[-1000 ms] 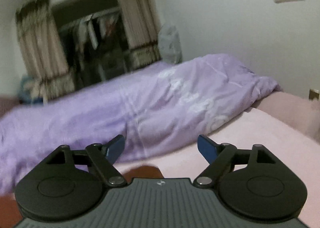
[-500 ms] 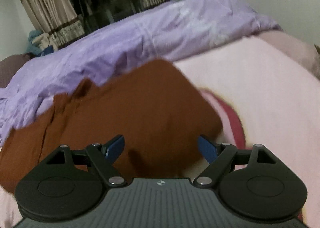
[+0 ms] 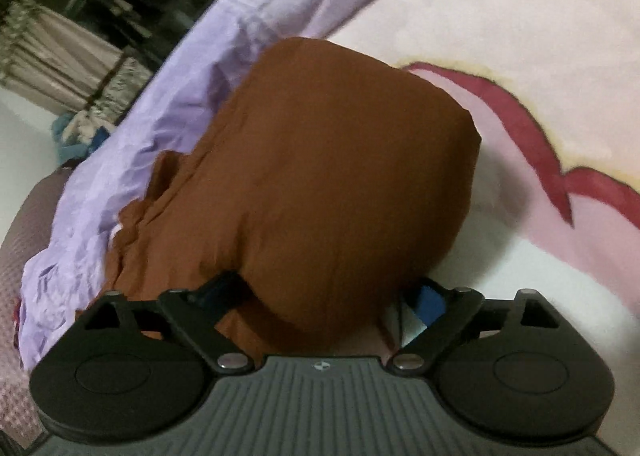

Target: Fold large clothes

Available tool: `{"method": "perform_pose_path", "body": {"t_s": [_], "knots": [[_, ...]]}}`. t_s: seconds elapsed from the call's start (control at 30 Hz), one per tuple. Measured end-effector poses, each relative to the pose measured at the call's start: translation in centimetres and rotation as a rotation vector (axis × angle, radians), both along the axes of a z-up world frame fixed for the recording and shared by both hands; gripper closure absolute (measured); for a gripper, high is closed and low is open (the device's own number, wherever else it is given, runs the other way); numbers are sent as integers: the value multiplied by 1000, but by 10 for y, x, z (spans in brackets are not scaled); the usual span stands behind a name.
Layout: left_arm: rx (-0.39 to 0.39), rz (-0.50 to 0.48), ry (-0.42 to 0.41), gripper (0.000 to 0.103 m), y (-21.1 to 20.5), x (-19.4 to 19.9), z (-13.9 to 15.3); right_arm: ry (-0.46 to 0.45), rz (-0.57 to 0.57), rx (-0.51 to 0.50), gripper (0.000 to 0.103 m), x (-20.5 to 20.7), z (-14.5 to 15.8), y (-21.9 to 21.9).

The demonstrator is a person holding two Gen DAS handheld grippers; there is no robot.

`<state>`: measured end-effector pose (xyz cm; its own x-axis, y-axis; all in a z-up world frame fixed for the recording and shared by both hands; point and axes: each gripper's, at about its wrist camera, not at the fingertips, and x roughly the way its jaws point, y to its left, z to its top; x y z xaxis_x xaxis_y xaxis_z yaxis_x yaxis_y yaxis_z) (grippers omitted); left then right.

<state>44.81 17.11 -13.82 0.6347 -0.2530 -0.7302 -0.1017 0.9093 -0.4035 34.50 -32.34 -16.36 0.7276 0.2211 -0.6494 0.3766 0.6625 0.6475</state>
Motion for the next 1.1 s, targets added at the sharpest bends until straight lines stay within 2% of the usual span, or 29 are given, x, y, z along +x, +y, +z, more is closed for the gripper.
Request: {"method": "perform_pose_path", "body": {"t_s": [0.1,0.2,0.33,0.5,0.6,0.67,0.73,0.8,0.87,0.9,0.97,1.0,1.03,1.07,1.1], "knots": [[-54,12,23,21,11,1,4,-7,-4,1,0,7,-2,-4],[-96,45,-36,23,23,-26,15,-12,17,26,0,5,-5,-9],[-98,54,-41,23,25,-22,22,1,25,64,0,3,-6,-19],[-75,69,-16,23,21,-12,22,38,49,42,4,3,1,-26],[-24,101,-48,23,31,-21,29,53,37,-39,4,-2,15,-36],[18,107,-43,23,37,-14,29,50,13,-158,4,-5,27,-44],[-4,95,-20,23,43,-2,24,62,28,-238,3,1,33,-51],[-75,10,42,22,43,18,8,72,116,-186,3,15,25,-58],[-58,-24,69,18,38,30,-4,63,212,-93,1,30,11,-58],[-50,-31,76,18,35,33,-8,46,236,-95,2,34,7,-55],[-47,-55,26,32,30,30,-10,-13,235,-133,19,37,0,-47],[-40,-66,2,50,28,28,-9,-38,252,-153,54,38,-1,-41],[-32,-65,-12,69,27,26,-8,-54,285,-140,61,38,1,-37],[-14,-65,-24,79,25,24,-5,-61,272,-164,65,37,5,-33],[16,-83,-37,82,23,22,1,-65,277,-206,70,34,11,-28]]}}
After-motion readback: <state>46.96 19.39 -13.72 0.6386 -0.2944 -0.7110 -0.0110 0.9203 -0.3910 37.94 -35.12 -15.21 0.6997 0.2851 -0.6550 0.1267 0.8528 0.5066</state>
